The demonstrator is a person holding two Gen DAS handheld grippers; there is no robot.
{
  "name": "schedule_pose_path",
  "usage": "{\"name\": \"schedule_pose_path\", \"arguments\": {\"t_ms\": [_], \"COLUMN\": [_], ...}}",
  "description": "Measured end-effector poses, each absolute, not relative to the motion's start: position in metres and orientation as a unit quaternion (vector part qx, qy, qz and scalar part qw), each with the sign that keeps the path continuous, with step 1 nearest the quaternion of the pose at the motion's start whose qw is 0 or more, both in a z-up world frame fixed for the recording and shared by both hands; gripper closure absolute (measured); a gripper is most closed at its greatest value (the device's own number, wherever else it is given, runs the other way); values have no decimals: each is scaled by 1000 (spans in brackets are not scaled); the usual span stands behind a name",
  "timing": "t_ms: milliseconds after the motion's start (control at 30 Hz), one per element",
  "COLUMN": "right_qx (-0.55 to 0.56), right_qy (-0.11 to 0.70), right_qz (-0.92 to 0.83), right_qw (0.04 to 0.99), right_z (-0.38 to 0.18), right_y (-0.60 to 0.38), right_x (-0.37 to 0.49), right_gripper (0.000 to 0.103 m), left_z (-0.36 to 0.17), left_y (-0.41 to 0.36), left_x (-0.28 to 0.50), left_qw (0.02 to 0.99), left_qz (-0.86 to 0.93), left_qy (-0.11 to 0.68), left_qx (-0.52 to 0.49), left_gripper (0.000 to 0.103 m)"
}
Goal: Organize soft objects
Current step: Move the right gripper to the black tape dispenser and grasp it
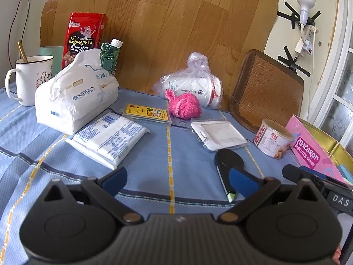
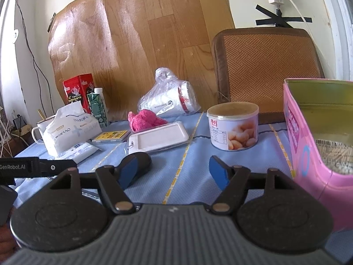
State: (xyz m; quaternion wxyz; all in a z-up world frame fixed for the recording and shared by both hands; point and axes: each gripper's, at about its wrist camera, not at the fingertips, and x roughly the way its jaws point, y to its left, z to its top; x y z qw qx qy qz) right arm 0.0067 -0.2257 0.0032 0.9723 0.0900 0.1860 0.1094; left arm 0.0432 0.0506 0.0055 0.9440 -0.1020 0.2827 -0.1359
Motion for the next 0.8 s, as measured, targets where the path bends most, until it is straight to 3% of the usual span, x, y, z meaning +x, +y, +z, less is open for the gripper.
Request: {"name": "schedule_pose_path", "arguments": {"t_ms": [800], "right_qx": [38], "right_qy": [216], "right_qz": [123], "right_qw": [968], "right_z": [3], "right_y": [-206], "right_x": [12], "right_gripper": [27], "left_z": [4], "left_y": [60], "left_x": [46], "left_qw": [938], "left_qz": [-138], "left_qy": [288], "left_qx": [-134], "left_gripper": [1]}}
